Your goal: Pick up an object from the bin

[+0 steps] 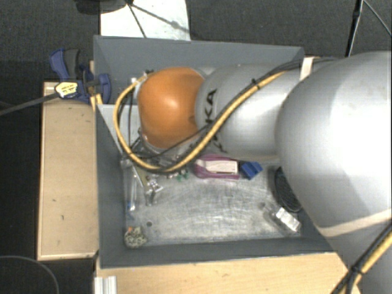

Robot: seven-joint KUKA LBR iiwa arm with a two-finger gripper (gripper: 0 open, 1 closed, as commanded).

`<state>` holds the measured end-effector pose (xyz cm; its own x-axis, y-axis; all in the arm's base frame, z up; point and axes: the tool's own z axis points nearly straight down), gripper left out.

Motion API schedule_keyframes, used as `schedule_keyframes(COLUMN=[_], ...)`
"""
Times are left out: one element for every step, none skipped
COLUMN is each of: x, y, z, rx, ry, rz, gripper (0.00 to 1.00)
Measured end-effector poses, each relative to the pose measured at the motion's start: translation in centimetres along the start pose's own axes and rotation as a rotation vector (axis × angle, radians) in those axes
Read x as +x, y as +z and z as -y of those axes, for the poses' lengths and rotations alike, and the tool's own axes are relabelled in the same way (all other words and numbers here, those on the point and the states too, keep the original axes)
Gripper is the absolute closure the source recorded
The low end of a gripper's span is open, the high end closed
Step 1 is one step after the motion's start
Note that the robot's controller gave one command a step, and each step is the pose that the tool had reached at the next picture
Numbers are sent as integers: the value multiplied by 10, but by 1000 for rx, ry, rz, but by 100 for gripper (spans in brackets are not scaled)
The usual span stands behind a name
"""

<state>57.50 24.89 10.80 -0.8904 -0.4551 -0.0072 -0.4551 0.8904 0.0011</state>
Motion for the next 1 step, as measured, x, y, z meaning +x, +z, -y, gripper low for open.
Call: schedule_keyframes(x=[-16], y=[-23], z=[11], rx=[1], ry=[-355], rz=[0], gripper=[0])
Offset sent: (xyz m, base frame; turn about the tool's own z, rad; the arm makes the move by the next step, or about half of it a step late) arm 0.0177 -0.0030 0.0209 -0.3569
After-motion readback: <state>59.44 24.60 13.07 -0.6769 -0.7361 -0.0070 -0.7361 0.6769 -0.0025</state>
